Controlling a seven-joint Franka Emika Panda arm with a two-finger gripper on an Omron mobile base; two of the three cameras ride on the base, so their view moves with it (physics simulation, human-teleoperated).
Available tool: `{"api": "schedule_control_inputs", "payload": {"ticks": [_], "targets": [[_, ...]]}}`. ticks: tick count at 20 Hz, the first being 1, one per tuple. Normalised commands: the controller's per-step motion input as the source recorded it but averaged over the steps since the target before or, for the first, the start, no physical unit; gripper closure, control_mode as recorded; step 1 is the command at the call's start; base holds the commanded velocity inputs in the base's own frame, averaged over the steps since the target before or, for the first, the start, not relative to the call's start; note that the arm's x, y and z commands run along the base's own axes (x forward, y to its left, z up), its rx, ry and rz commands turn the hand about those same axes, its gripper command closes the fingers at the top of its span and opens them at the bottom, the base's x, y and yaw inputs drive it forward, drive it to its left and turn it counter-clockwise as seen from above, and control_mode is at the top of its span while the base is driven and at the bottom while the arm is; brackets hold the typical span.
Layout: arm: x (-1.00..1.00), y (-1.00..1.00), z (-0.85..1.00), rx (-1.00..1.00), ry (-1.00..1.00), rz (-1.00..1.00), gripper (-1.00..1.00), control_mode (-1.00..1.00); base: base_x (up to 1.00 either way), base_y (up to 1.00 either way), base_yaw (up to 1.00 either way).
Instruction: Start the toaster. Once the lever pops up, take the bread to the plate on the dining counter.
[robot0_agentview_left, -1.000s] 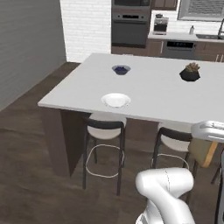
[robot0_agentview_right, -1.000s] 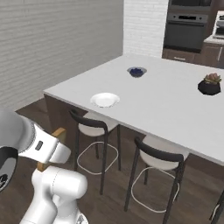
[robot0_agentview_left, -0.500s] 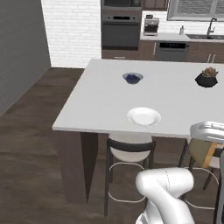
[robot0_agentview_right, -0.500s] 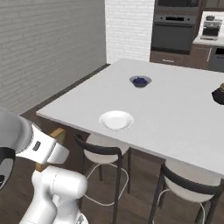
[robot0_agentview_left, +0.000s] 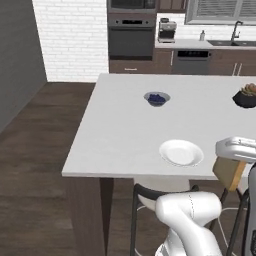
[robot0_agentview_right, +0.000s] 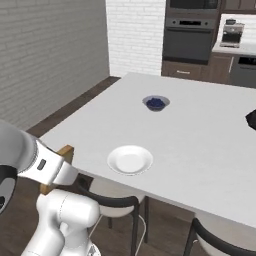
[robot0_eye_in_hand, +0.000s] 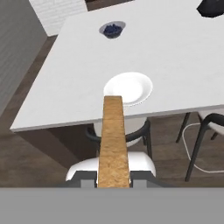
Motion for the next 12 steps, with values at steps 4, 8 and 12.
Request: {"api": "schedule_control_inputs", "payload": {"ticks": [4, 8, 12], "targets": [[0.0, 0.0, 0.0, 0.0, 0.0, 0.0, 1.0, 1.0, 0.74, 0.0, -0.13], [0.0, 0.0, 0.0, 0.0, 0.0, 0.0, 1.0, 1.0, 0.47, 0.0, -0.08], [0.0, 0.0, 0.0, 0.0, 0.0, 0.0, 1.0, 1.0, 0.62, 0.0, -0.01]]}}
